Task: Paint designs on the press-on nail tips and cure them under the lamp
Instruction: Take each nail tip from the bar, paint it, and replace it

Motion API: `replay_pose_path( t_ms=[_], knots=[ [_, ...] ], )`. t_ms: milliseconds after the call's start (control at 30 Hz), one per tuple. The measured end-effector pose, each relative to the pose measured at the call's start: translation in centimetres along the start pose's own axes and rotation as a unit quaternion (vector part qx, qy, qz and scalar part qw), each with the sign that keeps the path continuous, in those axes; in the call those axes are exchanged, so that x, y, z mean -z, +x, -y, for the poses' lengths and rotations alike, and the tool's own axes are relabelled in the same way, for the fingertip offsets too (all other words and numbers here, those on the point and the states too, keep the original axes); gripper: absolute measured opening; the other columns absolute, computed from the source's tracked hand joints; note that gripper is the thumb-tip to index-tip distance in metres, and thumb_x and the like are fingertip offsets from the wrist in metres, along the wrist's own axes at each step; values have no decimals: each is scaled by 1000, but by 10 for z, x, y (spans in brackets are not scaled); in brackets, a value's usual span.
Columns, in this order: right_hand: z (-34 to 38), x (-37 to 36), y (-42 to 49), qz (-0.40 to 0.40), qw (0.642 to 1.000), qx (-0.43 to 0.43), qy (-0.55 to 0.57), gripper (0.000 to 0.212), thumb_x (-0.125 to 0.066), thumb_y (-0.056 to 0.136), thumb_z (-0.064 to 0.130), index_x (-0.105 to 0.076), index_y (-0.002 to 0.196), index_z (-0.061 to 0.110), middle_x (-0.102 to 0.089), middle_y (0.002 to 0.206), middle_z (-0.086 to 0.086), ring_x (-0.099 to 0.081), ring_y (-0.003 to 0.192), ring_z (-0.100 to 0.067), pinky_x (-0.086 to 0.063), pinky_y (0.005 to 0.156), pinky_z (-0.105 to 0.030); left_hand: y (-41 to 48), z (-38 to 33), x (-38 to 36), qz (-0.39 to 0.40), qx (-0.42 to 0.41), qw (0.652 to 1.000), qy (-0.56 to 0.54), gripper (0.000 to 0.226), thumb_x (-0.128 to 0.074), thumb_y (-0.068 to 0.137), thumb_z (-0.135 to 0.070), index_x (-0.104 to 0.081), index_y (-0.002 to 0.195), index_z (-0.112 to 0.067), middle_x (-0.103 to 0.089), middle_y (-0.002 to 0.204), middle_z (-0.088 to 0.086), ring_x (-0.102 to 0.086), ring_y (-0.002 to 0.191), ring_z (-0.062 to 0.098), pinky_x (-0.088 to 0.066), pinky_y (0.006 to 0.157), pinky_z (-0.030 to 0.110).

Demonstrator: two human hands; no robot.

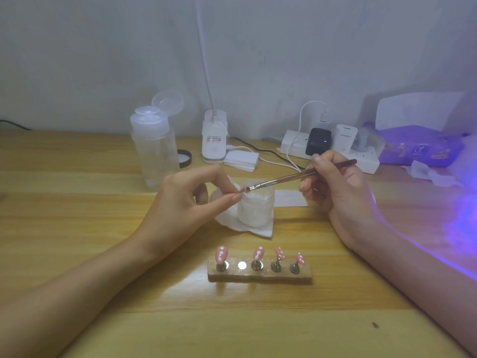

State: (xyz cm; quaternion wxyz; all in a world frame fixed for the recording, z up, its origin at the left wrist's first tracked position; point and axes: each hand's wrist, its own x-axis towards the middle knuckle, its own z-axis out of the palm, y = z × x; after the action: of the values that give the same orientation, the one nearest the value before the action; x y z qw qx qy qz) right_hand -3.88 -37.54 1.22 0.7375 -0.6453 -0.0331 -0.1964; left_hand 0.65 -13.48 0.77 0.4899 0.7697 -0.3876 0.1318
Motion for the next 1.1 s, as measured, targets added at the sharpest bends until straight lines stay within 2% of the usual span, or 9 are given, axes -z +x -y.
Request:
replay_pose_path(
  t_ms=[133, 267, 400, 533, 633, 733, 867, 967, 1100],
  knots=[
    [0, 0, 1, -20, 1000, -7, 14, 30, -55, 100, 20, -57, 69, 20, -61, 56, -1, -58, 54, -10, -47, 52, -18, 0, -2, 0, 2, 1, 1000, -4, 11, -75, 84, -21, -68, 77, -15, -51, 55, -33, -30, 46, 2, -26, 50, 6],
    [1, -1, 0, 4, 1000, -2, 13, 29, -58, 95, 27, -58, 67, 23, -62, 56, 0, -58, 54, -10, -47, 52, -18, 0, -3, 0, -3, 5, 1000, -8, 13, -74, 81, -26, -68, 77, -15, -52, 55, -33, -33, 45, 1, -26, 50, 5],
    [-1, 0, 0, -18, 1000, -6, -2, 32, -55, 99, 19, -55, 68, 20, -61, 55, -1, -59, 53, -10, -48, 51, -18, 0, -2, -1, -6, 5, 1000, -3, 12, -76, 81, -21, -68, 75, -15, -51, 53, -33, -33, 44, 0, -26, 50, 4],
    [2, 0, 1, -15, 999, -1, 29, 24, -60, 90, 31, -60, 68, 22, -62, 56, -2, -59, 53, -10, -48, 52, -18, -1, -4, 0, -6, 1, 1000, -2, 13, -76, 80, -25, -69, 76, -15, -52, 54, -33, -35, 45, 1, -27, 50, 4],
    [-1, 0, 0, -11, 1000, -1, -6, 27, -57, 97, 25, -58, 70, 20, -63, 56, -2, -60, 54, -10, -49, 53, -18, 0, -4, -1, -9, 2, 1000, 0, 15, -79, 80, -25, -69, 75, -15, -51, 53, -33, -34, 44, 0, -26, 50, 4],
    [0, 1, 0, -25, 1000, -2, 4, 36, -56, 99, 22, -61, 64, 26, -63, 56, -1, -59, 54, -10, -49, 53, -18, 1, -3, -1, -9, 1, 1000, 0, 15, -79, 80, -27, -69, 76, -16, -51, 54, -32, -33, 45, 1, -26, 50, 5],
    [1, 0, 0, -2, 1000, -1, 7, 30, -62, 94, 30, -61, 64, 28, -63, 57, -2, -60, 55, -10, -49, 54, -19, 0, -3, -1, -9, 0, 1000, 1, 14, -77, 80, -29, -69, 75, -18, -52, 55, -32, -34, 46, 1, -26, 50, 5],
    [-1, 1, 1, -19, 1000, -9, 7, 37, -56, 99, 21, -60, 63, 27, -61, 56, -1, -59, 53, -9, -48, 53, -18, 0, -2, -1, -11, 3, 1000, -3, 14, -80, 80, -27, -68, 74, -21, -51, 54, -32, -34, 45, 0, -26, 50, 5],
    [0, 2, 1, -9, 1000, -4, 18, 32, -55, 98, 23, -58, 66, 25, -61, 56, -1, -59, 54, -10, -48, 52, -18, 0, -2, -1, -9, -2, 1000, 2, 12, -78, 81, -24, -67, 74, -22, -51, 54, -34, -35, 45, -2, -26, 50, 3]
  ],
)
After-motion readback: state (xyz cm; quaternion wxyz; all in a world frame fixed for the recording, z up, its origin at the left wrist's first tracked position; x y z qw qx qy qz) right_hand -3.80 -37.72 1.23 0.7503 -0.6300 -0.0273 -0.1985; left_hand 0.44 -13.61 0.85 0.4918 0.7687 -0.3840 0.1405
